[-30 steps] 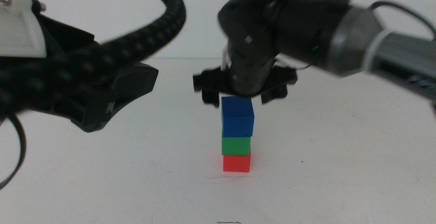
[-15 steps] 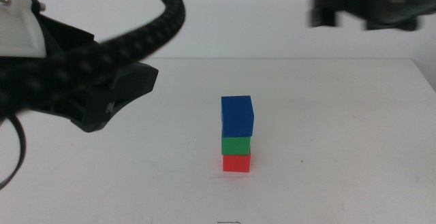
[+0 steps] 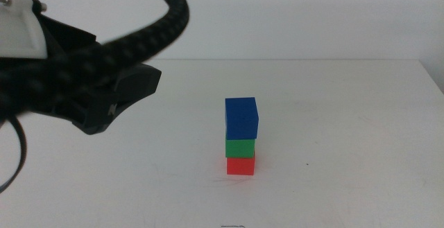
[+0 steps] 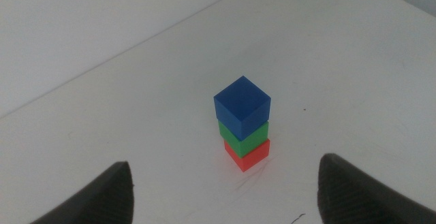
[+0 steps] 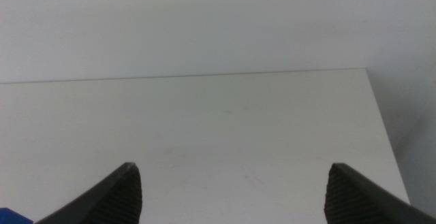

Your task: Stack red cubes first, then green, then blue cubes in a specific spot.

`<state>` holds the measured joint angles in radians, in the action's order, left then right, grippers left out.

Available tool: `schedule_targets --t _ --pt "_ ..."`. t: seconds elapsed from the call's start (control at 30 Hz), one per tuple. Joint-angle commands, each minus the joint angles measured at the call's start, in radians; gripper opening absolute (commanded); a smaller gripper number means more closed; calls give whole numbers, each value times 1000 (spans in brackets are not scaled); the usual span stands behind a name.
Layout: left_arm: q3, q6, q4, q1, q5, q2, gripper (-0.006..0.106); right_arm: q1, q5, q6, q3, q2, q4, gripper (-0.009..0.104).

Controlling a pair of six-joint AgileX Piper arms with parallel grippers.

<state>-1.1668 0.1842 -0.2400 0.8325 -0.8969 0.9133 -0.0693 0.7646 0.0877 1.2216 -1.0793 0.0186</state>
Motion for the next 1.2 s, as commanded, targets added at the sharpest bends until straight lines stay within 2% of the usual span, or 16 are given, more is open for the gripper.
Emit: schedule_targets --t 0.0,0.37,0.5,0.7,1.0,1.17 --pt "-27 3 -11 3 69 -4 91 14 -76 -24 21 20 3 91" --pt "-27 3 -11 3 69 -4 91 14 -73 -5 20 14 24 91" --pt "-5 3 -64 -17 76 9 91 14 -72 -5 20 14 24 91" --pt "107 3 0 -261 77 -69 91 14 -72 -5 20 14 24 91" --pt "228 3 202 -717 77 -223 91 14 -72 -5 20 14 24 91" --pt "246 3 202 -839 71 -277 91 14 -72 -5 20 14 24 91"
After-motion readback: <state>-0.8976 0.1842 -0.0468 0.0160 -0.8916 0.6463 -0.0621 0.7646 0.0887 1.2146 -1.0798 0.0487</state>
